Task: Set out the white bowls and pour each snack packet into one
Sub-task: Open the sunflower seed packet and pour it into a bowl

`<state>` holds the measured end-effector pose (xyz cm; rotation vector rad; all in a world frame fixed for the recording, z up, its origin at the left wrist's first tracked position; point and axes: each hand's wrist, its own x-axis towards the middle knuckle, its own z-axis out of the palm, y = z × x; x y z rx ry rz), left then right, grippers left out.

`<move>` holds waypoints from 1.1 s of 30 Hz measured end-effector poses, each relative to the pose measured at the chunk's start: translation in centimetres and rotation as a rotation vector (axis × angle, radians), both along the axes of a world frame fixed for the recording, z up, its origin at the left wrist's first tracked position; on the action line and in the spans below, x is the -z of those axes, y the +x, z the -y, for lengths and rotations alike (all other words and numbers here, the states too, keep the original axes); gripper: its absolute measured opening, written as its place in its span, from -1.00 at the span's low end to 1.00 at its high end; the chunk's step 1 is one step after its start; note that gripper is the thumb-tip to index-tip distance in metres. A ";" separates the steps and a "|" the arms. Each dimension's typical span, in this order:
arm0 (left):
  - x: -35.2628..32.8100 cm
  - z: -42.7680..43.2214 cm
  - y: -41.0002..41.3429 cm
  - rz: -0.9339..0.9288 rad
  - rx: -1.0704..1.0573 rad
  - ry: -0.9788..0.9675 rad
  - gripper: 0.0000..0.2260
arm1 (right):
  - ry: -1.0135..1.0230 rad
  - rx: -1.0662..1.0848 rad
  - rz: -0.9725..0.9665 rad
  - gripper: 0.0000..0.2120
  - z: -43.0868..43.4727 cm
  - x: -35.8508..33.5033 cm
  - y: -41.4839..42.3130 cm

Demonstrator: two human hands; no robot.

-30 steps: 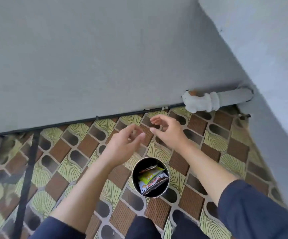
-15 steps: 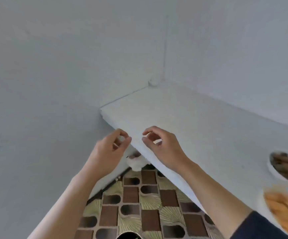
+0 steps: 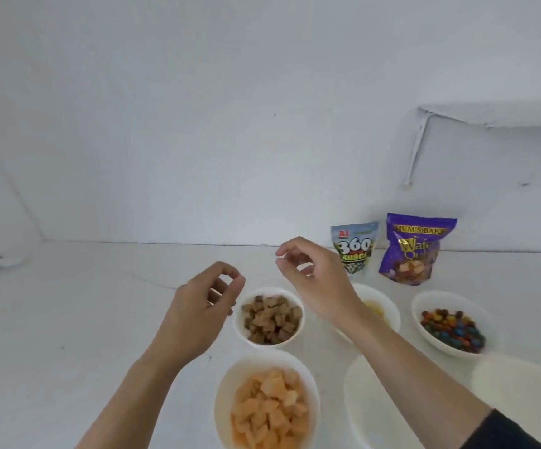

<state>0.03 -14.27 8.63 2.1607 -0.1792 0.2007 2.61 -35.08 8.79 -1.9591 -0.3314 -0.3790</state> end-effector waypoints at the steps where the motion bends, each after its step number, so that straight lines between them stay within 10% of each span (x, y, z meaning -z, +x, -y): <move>1: 0.1 2.1 1.3 -0.004 0.022 -0.004 -0.89 | -0.004 0.033 0.006 -0.95 2.2 0.1 0.9; 12: 2.8 17.2 16.3 -0.033 0.067 0.017 -0.96 | -0.185 0.255 0.060 -0.93 17.7 1.4 13.3; 20: 6.9 21.7 24.9 -0.132 0.109 0.203 -0.65 | -0.496 0.225 -0.057 -0.72 19.1 4.0 20.1; 33: 7.5 22.4 25.2 0.034 0.155 0.160 -0.94 | -0.489 0.269 0.024 -0.86 19.2 6.7 21.2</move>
